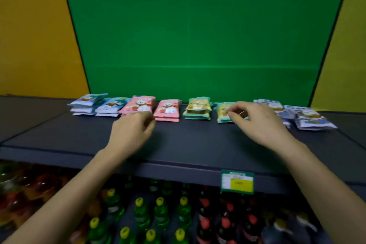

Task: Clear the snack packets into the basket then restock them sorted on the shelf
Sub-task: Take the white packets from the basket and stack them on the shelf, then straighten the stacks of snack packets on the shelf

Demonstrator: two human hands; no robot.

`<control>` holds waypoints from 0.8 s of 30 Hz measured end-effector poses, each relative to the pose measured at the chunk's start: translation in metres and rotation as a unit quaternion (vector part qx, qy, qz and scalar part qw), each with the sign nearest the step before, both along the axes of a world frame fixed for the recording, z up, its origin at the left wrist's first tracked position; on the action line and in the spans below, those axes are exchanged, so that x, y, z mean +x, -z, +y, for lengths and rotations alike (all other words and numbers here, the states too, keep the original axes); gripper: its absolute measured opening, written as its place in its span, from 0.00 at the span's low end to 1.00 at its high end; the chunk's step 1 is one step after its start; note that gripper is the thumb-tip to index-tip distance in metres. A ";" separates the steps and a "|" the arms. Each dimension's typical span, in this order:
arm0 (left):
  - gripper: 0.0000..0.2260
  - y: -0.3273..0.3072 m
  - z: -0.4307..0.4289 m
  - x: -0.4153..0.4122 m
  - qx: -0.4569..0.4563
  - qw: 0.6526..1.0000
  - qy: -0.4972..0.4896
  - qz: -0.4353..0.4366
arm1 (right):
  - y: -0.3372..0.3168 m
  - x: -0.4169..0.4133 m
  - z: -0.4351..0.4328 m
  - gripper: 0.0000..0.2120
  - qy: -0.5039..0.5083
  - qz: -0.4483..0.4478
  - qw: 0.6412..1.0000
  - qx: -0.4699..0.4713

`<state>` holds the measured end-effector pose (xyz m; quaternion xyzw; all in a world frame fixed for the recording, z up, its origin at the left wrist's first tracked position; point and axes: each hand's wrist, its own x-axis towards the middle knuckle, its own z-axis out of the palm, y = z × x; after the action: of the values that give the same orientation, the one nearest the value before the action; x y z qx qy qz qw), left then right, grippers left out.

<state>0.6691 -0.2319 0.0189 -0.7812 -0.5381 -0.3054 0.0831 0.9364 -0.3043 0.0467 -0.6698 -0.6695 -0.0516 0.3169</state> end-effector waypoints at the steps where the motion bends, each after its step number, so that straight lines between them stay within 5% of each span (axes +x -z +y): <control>1: 0.08 0.003 -0.003 -0.027 -0.004 1.000 -0.013 -0.009 | 0.003 -0.023 0.001 0.08 -0.011 -0.001 1.000 -0.006; 11: 0.04 0.011 -0.005 -0.207 0.029 0.996 -0.062 -0.057 | 0.018 -0.207 0.041 0.08 -0.059 0.006 0.996 -0.064; 24: 0.09 -0.017 0.123 -0.240 -0.018 0.996 -0.060 -0.061 | -0.001 -0.279 0.176 0.13 -0.075 0.000 0.995 -0.066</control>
<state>0.4293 -0.1090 0.0356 -0.7287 -0.5933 -0.3376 0.0544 0.6575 -0.1282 0.0476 -0.6372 -0.7198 0.0169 0.2750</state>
